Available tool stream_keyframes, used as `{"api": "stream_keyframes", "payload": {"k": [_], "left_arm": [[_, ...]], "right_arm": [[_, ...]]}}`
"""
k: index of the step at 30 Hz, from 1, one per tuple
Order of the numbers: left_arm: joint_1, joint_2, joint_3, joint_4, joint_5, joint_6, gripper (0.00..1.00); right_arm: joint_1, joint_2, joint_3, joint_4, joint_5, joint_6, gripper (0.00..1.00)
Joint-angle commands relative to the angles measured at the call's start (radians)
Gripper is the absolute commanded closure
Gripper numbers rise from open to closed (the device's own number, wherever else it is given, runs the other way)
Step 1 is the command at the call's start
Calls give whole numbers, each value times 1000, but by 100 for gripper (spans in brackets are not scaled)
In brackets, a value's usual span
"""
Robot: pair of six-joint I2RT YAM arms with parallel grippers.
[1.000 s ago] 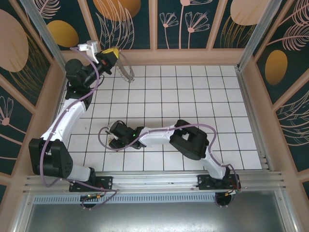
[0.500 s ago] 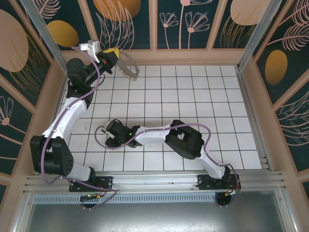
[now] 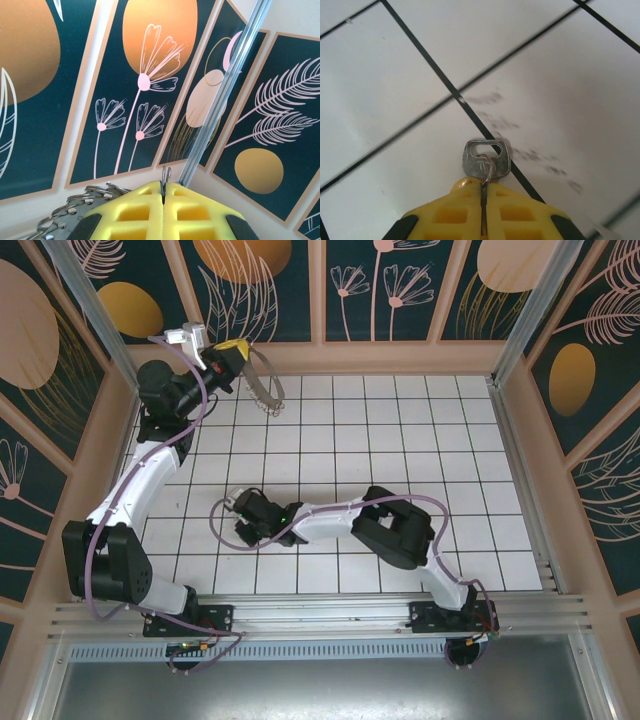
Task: Put the keys on the keyring
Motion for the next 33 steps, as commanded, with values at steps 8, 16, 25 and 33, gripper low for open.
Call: {"api": "stream_keyframes", "payload": {"k": [8,16,25,33], "left_arm": [[7,-10,34,59,80,-41,100],[3,-23,9,67,123,-84,100],[-65,-63,-73,23,108,-76,100],[-166,-105,-204,65,74,-107,100]], "right_arm": [[-100,-231,-320,-14,94,46,94],[-217,-447,-552,1,92,98,95],[-350,-699,-742,2,65,192,95],[-474,-838,-793,7,-23,243,97]]}}
